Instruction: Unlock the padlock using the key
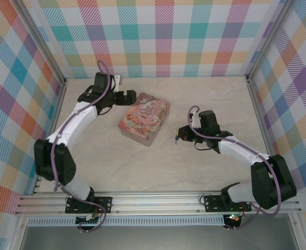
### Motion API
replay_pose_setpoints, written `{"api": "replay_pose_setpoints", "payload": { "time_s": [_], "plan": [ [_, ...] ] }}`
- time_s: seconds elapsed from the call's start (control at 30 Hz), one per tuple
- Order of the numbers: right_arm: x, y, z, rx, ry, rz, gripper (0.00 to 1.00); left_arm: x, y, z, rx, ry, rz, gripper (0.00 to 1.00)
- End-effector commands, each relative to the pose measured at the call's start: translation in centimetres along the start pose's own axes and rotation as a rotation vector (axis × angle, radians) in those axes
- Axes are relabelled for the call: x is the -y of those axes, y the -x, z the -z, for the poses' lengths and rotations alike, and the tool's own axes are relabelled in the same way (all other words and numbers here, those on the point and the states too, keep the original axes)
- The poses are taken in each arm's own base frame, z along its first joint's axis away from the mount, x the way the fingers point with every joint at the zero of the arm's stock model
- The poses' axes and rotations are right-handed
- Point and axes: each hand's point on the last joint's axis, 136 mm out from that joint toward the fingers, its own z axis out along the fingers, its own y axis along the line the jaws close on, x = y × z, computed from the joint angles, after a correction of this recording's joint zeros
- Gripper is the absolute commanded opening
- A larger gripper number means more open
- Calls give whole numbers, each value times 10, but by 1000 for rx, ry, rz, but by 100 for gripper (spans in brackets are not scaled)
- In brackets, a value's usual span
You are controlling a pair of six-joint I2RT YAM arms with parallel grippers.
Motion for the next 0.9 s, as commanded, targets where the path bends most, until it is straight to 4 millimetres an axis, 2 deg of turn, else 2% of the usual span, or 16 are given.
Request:
{"api": "replay_pose_setpoints", "payload": {
  "time_s": [0.0,0.23,0.6,0.73,0.87],
  "plan": [
    [3,-37,4,-174,-57,-35,3,-5,-5,26,47,19,29,100],
    [19,-68,-22,-305,-161,-132,3,-20,-30,57,70,87,54,100],
    [35,-61,-52,-307,-219,-157,5,-35,-47,84,78,174,32,100],
    [35,-61,-59,-309,-207,-164,14,-38,-49,89,82,190,29,100],
    [35,-52,-53,-274,-227,-132,27,-39,-46,98,97,204,32,100]
  ]
}}
